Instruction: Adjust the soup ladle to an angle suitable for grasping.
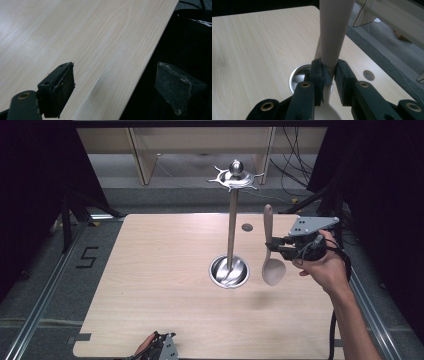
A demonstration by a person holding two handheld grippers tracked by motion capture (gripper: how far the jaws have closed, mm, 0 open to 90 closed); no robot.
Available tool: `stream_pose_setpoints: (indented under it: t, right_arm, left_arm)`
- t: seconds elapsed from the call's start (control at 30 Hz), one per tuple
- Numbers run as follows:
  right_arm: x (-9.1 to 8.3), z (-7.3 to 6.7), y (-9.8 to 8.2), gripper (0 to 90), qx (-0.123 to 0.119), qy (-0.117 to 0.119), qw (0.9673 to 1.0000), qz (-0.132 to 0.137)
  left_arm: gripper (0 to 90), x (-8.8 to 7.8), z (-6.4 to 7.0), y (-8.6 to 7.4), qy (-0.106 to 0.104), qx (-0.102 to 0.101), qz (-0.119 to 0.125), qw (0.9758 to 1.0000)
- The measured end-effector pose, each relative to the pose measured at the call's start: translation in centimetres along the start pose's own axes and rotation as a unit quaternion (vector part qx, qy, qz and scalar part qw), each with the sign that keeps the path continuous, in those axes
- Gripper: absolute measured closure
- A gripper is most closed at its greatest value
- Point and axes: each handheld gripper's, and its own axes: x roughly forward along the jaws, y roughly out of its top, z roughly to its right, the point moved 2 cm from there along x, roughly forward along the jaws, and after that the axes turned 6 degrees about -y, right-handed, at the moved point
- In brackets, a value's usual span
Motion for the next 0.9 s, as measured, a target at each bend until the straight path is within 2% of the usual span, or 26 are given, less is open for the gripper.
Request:
stream_pose_setpoints:
  t: [0.2, 0.23, 0.4, 0.47, 0.53, 0.63, 0.77, 0.8, 0.9]
  right_arm:
    - [0.1, 0.2, 1.0, 77.7, 0.008, 0.001, 1.0000, -0.005]
    - [0.2, 0.4, 1.2, 77.8, 0.002, -0.002, 1.0000, 0.000]
    - [0.3, 0.9, 1.9, 77.7, 0.008, 0.002, 1.0000, 0.001]
    - [0.4, 1.1, 2.1, 77.7, 0.010, -0.003, 0.9999, 0.002]
    - [0.4, 1.3, 2.4, 77.7, 0.016, 0.005, 0.9999, -0.003]
    - [0.5, 1.4, 2.7, 77.7, 0.018, -0.004, 0.9998, 0.001]
    - [0.6, 1.6, 3.1, 77.7, 0.010, -0.003, 0.9999, -0.006]
    - [0.7, 1.4, 3.2, 77.7, 0.017, -0.002, 0.9998, -0.005]
    - [0.9, 1.6, 3.4, 77.7, 0.013, 0.002, 0.9999, -0.009]
  left_arm:
    - [15.2, 0.0, 0.0, 0.0, -0.001, 0.001, 0.000, 1.0000]
    - [15.3, 0.0, 0.0, 0.0, -0.001, 0.000, 0.001, 1.0000]
    - [15.2, 0.0, 0.1, 0.1, -0.001, 0.001, 0.002, 1.0000]
    - [15.3, 0.0, 0.1, 0.1, -0.001, 0.001, 0.002, 1.0000]
    - [15.2, 0.0, 0.1, 0.1, -0.001, 0.002, 0.002, 1.0000]
    - [15.3, 0.0, 0.1, 0.1, -0.001, 0.002, 0.002, 1.0000]
    - [15.2, 0.0, 0.1, 0.1, 0.000, 0.003, 0.002, 1.0000]
    - [15.2, -0.1, 0.1, 0.1, -0.001, 0.003, 0.003, 1.0000]
    - [15.2, -0.1, 0.2, 0.1, -0.003, 0.001, 0.006, 1.0000]
